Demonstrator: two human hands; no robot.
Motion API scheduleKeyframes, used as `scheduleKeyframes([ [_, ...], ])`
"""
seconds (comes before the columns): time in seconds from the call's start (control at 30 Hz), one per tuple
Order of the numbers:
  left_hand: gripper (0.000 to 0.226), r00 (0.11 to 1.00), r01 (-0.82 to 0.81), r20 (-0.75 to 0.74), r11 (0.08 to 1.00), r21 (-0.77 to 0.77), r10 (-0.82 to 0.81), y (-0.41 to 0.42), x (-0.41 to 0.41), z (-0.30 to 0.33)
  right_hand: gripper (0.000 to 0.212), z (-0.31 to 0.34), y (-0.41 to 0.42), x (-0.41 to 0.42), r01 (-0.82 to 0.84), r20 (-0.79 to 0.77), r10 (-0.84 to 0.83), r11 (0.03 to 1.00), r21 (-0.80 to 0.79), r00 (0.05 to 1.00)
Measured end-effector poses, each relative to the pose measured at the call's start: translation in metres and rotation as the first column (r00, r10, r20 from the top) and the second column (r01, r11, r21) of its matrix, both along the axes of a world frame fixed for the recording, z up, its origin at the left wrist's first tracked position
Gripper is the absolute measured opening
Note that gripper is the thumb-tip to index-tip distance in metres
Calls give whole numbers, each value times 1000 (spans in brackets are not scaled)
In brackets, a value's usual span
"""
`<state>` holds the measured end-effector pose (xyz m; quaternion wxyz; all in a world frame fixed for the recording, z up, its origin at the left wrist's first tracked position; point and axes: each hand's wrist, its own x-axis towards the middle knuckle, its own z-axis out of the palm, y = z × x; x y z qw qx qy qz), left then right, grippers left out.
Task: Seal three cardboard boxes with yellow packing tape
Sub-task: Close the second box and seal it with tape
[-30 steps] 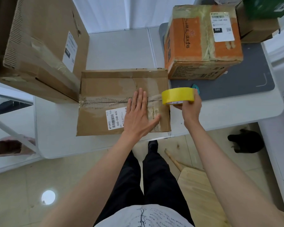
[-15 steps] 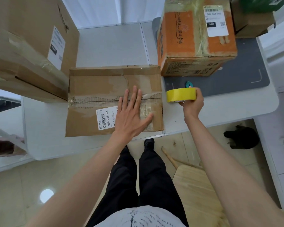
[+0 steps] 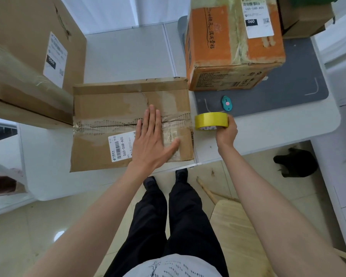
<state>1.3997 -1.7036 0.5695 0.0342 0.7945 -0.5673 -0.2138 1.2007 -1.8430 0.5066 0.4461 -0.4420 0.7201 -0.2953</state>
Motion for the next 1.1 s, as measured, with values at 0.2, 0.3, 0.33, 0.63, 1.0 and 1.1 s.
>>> scheduleKeyframes([
  [0.2,102,1000,-6,-2,1000,9,6,-3,-2,2,28,-6,-3,-20,-175,20,174,979,104,985],
  [0.3,100,1000,8,-3,1000,-29,-8,-7,0,3,38,1,5,-21,-244,84,236,965,93,968],
  [0.33,99,999,28,-14,999,-37,-28,-12,0,3,41,3,8,-20,-248,108,237,964,94,965],
  [0.63,78,904,417,-58,903,-106,-424,-81,0,12,47,6,13,-27,-230,221,188,956,184,957],
  [1.0,48,748,656,-37,747,-104,-662,-147,11,7,40,6,4,-25,-306,248,262,939,158,933],
  [1.1,58,739,673,2,738,-52,-674,-141,11,12,38,3,8,-21,-324,231,288,936,137,929],
])
